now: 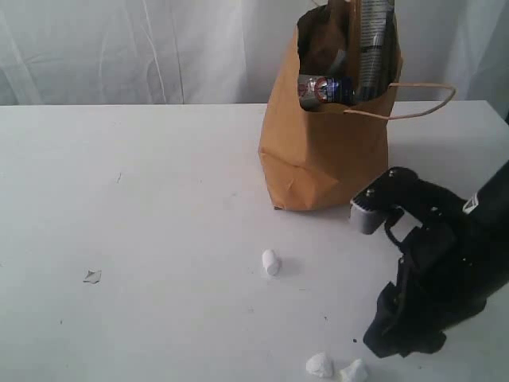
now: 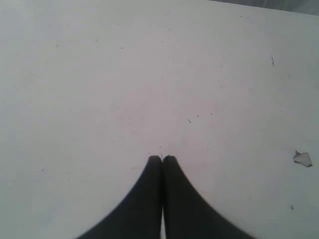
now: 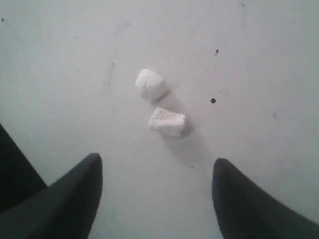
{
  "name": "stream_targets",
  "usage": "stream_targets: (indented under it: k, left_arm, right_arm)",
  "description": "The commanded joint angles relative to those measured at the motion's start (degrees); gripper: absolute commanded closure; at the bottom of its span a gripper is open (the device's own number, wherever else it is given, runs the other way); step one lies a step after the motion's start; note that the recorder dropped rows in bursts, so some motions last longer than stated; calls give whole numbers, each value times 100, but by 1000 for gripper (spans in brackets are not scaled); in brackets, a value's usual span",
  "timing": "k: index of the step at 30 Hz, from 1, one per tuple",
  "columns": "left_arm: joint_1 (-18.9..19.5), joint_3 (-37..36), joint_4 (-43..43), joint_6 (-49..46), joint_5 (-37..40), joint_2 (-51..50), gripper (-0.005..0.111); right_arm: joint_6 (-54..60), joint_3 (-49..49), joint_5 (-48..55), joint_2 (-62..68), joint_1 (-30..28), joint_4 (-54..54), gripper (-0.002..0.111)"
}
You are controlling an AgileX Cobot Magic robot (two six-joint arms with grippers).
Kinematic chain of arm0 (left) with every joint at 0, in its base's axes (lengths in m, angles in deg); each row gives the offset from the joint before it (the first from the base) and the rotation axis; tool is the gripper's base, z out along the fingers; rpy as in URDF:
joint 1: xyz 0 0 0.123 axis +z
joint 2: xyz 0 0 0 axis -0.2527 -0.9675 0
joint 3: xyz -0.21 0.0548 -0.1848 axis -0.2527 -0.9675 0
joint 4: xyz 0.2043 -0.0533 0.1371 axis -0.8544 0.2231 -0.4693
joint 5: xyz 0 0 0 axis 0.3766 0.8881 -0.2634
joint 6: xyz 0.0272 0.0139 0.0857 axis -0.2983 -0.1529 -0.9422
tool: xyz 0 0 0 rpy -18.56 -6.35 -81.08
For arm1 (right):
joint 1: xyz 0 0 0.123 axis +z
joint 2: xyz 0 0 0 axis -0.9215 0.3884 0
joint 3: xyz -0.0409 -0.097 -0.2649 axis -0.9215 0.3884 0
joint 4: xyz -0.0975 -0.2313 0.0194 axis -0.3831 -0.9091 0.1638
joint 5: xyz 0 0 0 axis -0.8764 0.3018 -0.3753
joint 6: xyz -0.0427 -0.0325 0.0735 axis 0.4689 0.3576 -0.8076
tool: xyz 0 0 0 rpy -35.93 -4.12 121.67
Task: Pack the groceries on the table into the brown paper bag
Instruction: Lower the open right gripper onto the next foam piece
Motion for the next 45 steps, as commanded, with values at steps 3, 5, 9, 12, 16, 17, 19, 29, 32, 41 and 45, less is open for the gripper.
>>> stream_targets:
  k: [3,5,9,12,16,17,19,29,32,41,45]
  left_arm:
    - [-11,-20,-32,9,1,-27,107]
    - [-11,-20,-32,9,1,-27,107]
    - [-11,-20,-32,9,1,-27,107]
    - [-11,-20,-32,9,1,-27,107]
    - [-11,-20,-32,9,1,-27,107]
    - [-11,-20,-32,9,1,-27,107]
    - [-11,-20,-32,9,1,-27,107]
    - [-11,-20,-32,9,1,-27,107]
    - [-11,-20,-32,9,1,-27,107]
    - [-11,-20,-32,9,1,-27,107]
    - [-11,-20,-32,9,1,-27,107]
  right_arm:
    - [74,404,-723,172,521,-26,47]
    - [74,534,-1007,322,661,-26,47]
    - [74,701,-1294,764,771,-26,47]
    - [74,723,-1660,1092,771,-26,47]
    - [74,723,-1842,1284,771,-26,47]
    - [74,723,-1867,1319,771,-26,47]
    - [74,723,-1895,1459,771,-26,47]
    - [74,723,-1956,1582,771,-26,68]
    - [74,723,-1930,1582,771,-26,85]
    - [74,698,-1803,1568,771,-52,108]
    - [-392,440,-1472,1411,771,-202,108]
